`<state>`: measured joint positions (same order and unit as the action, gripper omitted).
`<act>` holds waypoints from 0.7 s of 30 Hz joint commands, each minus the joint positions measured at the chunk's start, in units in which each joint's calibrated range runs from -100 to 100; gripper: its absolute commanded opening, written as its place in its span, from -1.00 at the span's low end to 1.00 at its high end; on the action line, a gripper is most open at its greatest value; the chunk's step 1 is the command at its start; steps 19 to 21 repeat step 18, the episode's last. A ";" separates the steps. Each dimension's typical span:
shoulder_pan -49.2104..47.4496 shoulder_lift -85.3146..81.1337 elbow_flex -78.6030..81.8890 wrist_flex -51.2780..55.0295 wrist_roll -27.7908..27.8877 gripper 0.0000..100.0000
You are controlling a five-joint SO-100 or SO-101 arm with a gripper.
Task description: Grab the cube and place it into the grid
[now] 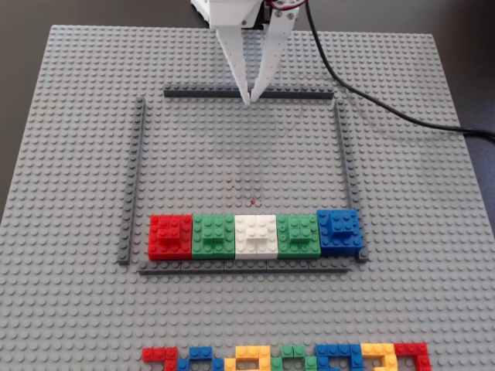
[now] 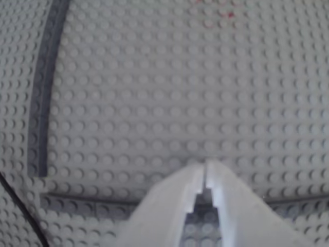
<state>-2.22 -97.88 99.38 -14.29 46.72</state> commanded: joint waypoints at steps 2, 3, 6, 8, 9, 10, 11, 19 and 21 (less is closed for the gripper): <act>0.49 -2.12 0.62 1.24 -1.07 -1.00; 0.49 -2.12 0.62 1.63 -1.17 -1.00; 0.86 -2.12 0.62 2.07 -1.27 -1.00; 1.08 -2.12 0.62 2.27 -1.32 -1.00; 1.16 -2.12 0.62 2.37 -1.37 -1.00; 1.23 -2.12 0.62 2.41 -1.47 -1.00; 1.23 -2.12 0.62 2.41 -1.51 -1.00; 1.23 -2.12 0.62 2.07 -1.71 -1.00; 1.23 -2.12 0.62 2.07 -1.71 -1.00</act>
